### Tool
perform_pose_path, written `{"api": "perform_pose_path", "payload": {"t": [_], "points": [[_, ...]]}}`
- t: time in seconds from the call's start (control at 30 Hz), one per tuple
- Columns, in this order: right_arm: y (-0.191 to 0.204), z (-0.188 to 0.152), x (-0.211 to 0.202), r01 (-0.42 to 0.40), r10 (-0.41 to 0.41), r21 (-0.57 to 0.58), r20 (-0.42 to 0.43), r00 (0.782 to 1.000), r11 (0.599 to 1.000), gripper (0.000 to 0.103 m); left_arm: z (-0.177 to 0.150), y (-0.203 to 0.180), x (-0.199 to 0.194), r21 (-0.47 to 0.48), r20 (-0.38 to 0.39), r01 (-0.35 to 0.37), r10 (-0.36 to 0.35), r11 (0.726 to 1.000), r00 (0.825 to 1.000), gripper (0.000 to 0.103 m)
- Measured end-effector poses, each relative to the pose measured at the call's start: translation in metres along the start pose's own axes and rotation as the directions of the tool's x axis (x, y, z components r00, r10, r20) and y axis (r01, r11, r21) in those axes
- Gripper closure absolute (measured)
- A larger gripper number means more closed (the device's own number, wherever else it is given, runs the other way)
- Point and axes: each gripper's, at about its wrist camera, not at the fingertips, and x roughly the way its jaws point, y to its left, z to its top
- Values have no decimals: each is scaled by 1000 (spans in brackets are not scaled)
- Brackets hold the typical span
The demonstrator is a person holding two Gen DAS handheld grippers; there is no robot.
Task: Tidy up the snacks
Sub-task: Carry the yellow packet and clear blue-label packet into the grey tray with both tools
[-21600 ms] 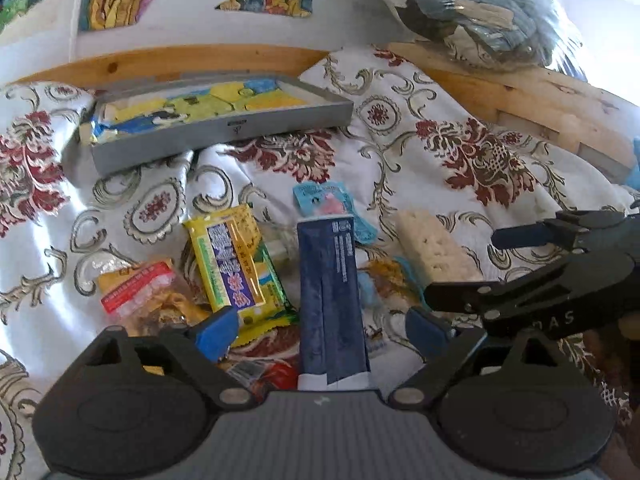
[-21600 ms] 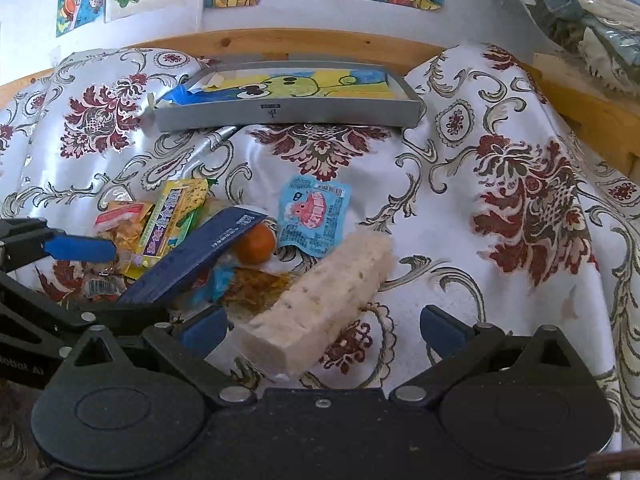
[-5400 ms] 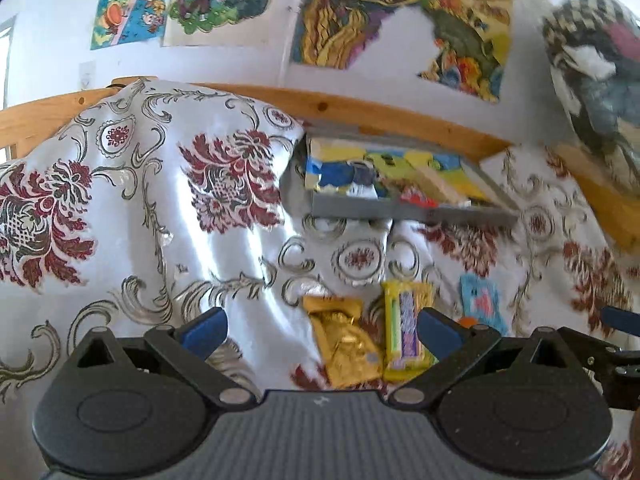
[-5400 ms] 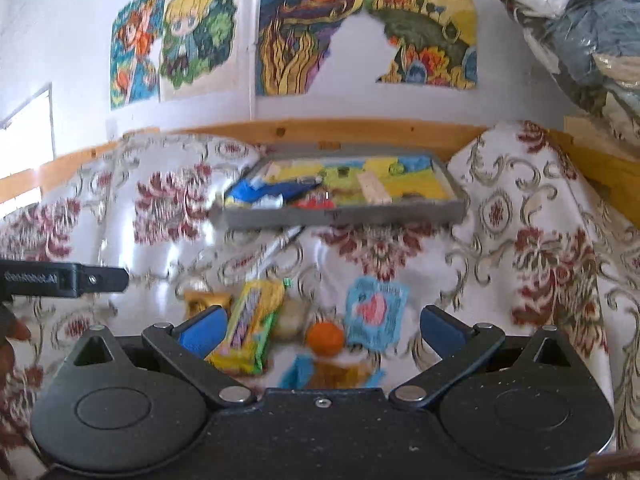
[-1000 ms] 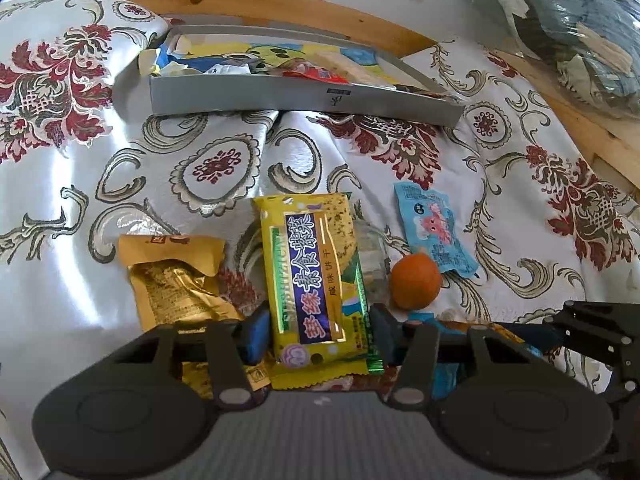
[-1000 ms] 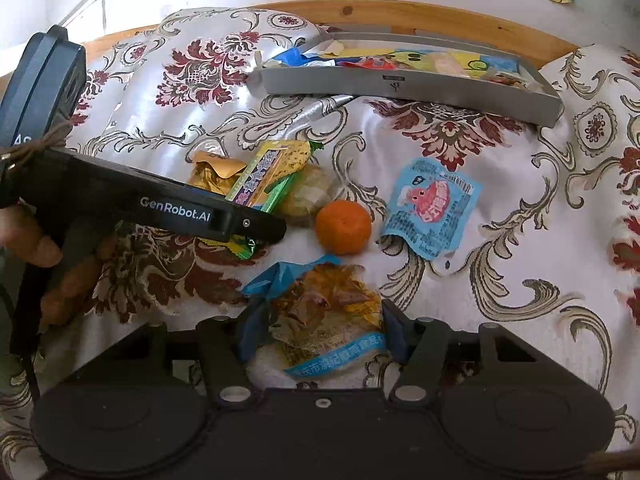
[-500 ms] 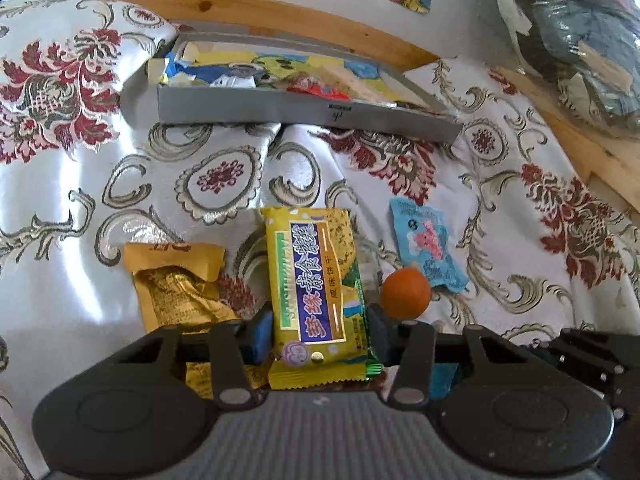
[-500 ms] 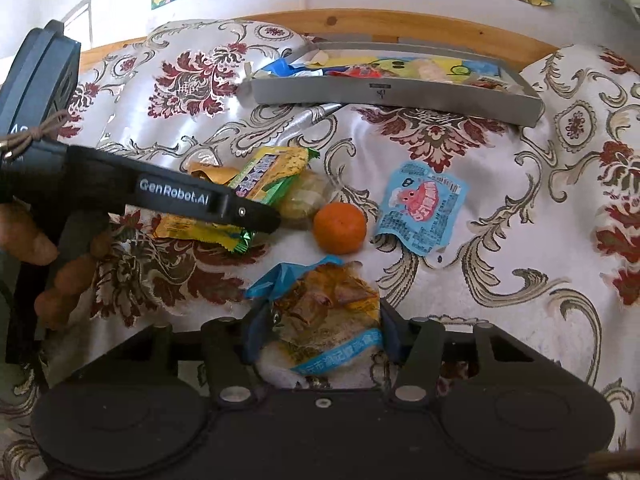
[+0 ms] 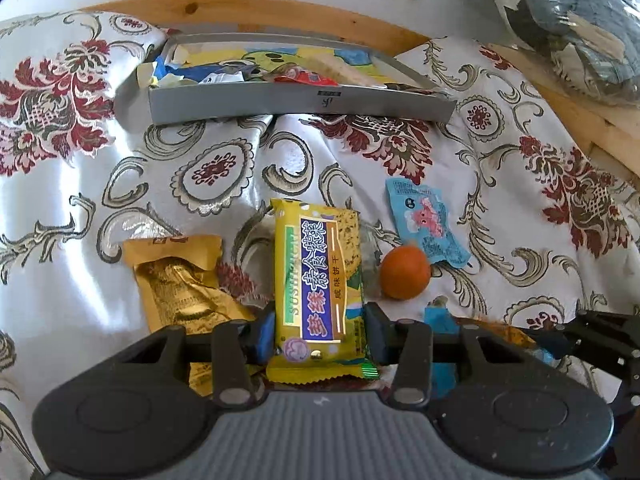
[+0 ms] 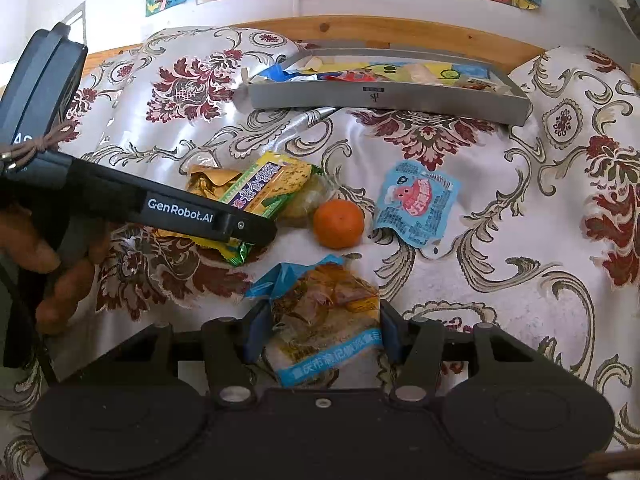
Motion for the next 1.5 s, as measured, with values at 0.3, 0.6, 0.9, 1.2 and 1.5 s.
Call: {"api": "perform_pose_path", "payload": {"t": [0.3,0.6,0.9,1.2,1.5], "points": [[0,-1,-3,5,-5,8,7,1000,1000,46,4,5,5,8,-6,28,-28,1000,1000,49],[-1,-3,-5,3,-3,16,4,1000,1000,46,6,1,15,33,-7,-7,7,999,1000,49],[1,0,-9,46,-47,21,28,999,999,48,4,5,6,-16,10,13,-12,1000,1000,51],[2,4,-14,69,-70,29,60,996,997,48,11,0,-8,-11,61,30,-29,999,998,52],[1,8,-17,75,-77,31,78,994,997,48,11,1,-10,-14,82,9,-8,1000,997,52]]}}
